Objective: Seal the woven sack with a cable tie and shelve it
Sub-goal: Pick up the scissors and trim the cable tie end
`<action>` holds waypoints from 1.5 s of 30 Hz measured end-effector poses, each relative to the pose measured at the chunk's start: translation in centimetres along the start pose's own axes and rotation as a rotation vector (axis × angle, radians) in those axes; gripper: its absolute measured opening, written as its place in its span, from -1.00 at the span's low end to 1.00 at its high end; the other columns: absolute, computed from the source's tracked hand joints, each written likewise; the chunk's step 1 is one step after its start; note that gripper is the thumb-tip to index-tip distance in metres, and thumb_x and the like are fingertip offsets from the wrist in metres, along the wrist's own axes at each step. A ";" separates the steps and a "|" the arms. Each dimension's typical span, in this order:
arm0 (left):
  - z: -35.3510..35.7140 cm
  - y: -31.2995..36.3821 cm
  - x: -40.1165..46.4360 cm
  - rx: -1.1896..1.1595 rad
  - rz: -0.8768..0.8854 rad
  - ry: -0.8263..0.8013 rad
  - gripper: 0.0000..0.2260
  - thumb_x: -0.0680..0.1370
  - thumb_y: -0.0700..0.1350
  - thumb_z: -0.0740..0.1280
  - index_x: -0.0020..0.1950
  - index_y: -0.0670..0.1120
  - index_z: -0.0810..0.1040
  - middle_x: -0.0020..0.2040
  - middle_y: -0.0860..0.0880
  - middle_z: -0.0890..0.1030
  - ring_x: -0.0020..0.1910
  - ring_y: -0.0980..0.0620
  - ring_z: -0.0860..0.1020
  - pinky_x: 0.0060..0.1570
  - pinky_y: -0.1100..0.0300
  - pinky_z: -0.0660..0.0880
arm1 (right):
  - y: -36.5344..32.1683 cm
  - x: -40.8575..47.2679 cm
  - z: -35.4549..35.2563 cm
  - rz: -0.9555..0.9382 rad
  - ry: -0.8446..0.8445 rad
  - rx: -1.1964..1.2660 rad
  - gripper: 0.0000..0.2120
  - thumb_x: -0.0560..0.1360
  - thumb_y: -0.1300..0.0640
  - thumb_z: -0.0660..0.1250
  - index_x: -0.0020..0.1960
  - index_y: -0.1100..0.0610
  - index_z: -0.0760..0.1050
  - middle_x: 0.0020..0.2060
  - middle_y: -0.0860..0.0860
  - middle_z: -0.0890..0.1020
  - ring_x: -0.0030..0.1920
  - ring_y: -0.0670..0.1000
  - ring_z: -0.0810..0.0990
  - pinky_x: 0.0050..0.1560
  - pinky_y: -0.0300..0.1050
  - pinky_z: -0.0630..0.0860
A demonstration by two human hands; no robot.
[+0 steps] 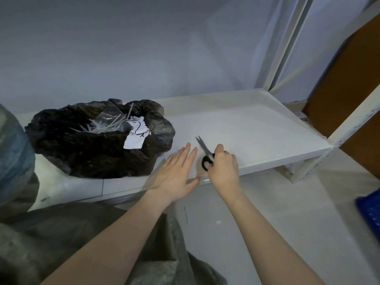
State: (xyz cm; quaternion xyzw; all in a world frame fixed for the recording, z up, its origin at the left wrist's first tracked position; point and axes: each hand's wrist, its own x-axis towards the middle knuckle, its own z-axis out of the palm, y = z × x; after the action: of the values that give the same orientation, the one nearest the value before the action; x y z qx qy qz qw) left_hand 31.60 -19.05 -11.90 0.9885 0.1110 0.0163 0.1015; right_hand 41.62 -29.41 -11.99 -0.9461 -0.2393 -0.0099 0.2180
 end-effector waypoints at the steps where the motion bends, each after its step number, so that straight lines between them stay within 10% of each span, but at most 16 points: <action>1: -0.2 0.1 -0.2 -0.004 -0.005 -0.001 -0.32 0.59 0.15 0.09 0.54 -0.03 -0.23 0.57 -0.06 -0.23 0.56 -0.02 -0.13 0.52 0.02 -0.08 | 0.0 0.0 0.0 0.024 -0.002 0.012 -0.78 0.48 0.24 0.29 0.07 0.27 0.33 -0.03 0.24 0.61 0.01 0.24 0.53 -0.14 -0.02 0.34; 16: -13.4 5.0 -8.1 -0.031 0.060 0.279 -0.35 0.60 0.13 0.10 0.54 -0.02 -0.20 0.58 0.00 -0.14 0.55 0.09 -0.11 0.52 0.10 -0.13 | -5.8 -7.1 -14.1 -0.056 0.179 0.634 -0.77 0.49 0.34 0.23 0.00 0.12 0.22 -0.07 0.12 0.58 -0.05 0.19 0.57 -0.05 -0.01 0.45; 23: -22.2 6.4 -15.7 -0.305 0.023 0.478 -0.42 0.62 0.10 0.09 0.55 -0.08 -0.03 0.54 0.00 0.15 0.50 0.07 0.11 0.47 0.17 0.06 | -13.5 -13.4 -20.7 -0.292 0.082 0.884 -0.78 0.48 0.39 0.25 -0.04 0.13 0.29 -0.18 -0.04 0.53 -0.18 -0.15 0.54 -0.20 -0.42 0.43; 30: -26.9 4.6 -24.0 -0.683 -0.029 0.634 -0.51 0.58 -0.05 0.25 0.46 0.01 0.16 0.30 0.14 0.46 0.23 0.29 0.44 0.03 0.58 0.33 | -20.1 -19.4 -22.4 -0.432 -0.041 1.058 -0.68 0.48 0.38 0.27 -0.16 -0.02 0.28 -0.19 0.06 0.53 -0.22 -0.04 0.54 -0.13 -0.10 0.51; 39: -26.1 0.2 -30.5 -1.013 -0.029 0.701 -0.47 0.49 -0.18 0.39 0.36 0.07 0.25 0.17 0.02 0.51 0.11 0.03 0.61 0.05 0.19 0.54 | -24.5 -23.5 -20.1 -0.492 -0.167 0.993 -0.75 0.45 0.30 0.35 -0.10 0.02 0.34 -0.14 -0.08 0.62 -0.14 -0.11 0.56 -0.15 -0.38 0.43; 45: -24.4 -1.6 -30.8 -1.040 -0.033 0.625 -0.46 0.42 -0.02 0.44 0.31 0.16 0.26 0.20 0.08 0.51 0.13 0.09 0.60 0.06 0.23 0.52 | -24.5 -22.9 -18.9 -0.421 -0.442 0.870 -0.87 0.42 0.25 0.37 -0.07 0.06 0.56 -0.11 0.10 0.68 -0.11 0.04 0.62 0.06 -0.09 0.54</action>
State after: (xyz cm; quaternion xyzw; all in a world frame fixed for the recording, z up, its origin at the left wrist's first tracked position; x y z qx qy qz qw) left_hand -0.06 -19.60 11.34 0.7557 0.1283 0.3563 0.5342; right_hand 11.77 -28.25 12.29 -0.6793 -0.4463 0.2463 0.5279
